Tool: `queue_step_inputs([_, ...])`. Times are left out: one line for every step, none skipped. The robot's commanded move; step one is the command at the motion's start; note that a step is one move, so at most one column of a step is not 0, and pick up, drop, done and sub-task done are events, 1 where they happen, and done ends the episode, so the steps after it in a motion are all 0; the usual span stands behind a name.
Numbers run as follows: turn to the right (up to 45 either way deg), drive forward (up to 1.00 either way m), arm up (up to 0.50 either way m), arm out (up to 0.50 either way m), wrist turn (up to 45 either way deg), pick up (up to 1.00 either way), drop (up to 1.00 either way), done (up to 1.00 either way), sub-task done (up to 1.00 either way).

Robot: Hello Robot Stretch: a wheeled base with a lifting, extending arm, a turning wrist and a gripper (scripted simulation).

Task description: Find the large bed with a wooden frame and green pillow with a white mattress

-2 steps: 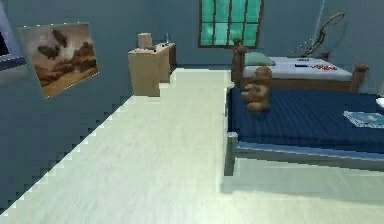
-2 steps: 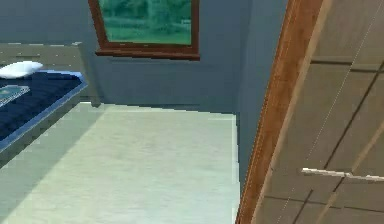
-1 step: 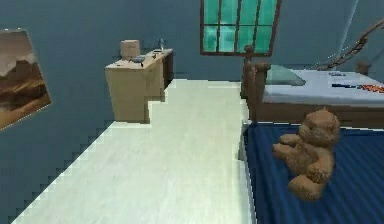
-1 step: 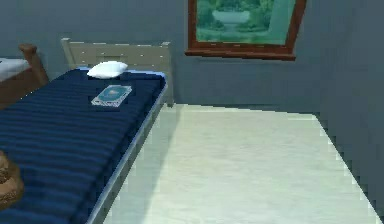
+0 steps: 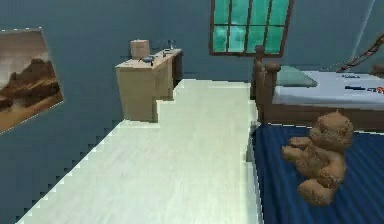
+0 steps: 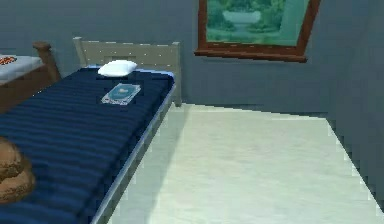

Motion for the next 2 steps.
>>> queue_step_inputs([-36.0,0.0,0.0,0.0,0.0,0.0,0.0,0.0,0.0])
queue_step_inputs([0.0,0.35,0.0,0.0,0.0,0.0,0.0,0.0,0.0])
